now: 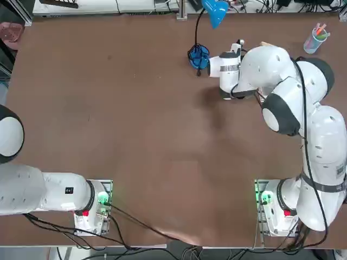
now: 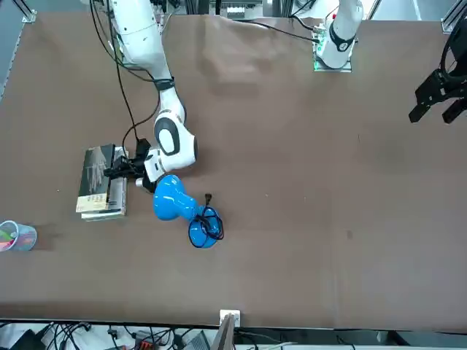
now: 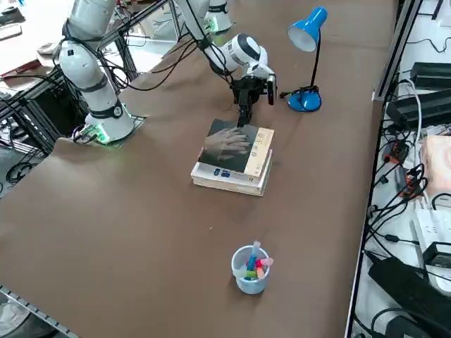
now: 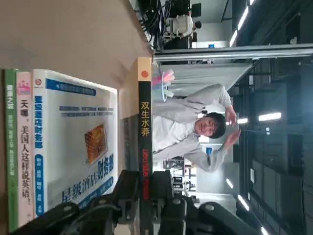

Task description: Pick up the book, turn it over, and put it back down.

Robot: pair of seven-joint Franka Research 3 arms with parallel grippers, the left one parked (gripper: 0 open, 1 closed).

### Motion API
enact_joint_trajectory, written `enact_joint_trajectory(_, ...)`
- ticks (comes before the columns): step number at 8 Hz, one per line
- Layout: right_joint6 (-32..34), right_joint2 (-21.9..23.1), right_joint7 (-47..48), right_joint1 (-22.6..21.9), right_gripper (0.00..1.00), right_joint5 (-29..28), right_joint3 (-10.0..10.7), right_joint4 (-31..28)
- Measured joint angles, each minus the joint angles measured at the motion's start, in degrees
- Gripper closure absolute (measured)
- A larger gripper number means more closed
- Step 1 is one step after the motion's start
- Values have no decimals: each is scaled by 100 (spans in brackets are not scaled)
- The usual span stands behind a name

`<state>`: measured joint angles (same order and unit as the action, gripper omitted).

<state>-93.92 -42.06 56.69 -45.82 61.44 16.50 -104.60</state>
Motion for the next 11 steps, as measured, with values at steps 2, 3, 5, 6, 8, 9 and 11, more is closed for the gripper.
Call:
enact_joint_trajectory(2, -199, -29, 333, -36, 90, 191, 0, -192)
enact_joint_trajectory(3, -259, -29, 420, -37, 90, 281, 0, -269)
enact_joint_trajectory(5, -265, -29, 474, -37, 90, 333, 5, -368)
enact_joint_trajectory(6, -265, -29, 483, -37, 90, 335, 5, -416)
enact_joint_trajectory(8, -265, -29, 527, -37, 90, 336, 5, -494)
enact_joint_trajectory(9, -269, -29, 559, -37, 90, 336, 5, -500)
enact_joint_trajectory(11, -283, -30, 638, -37, 90, 340, 5, -506)
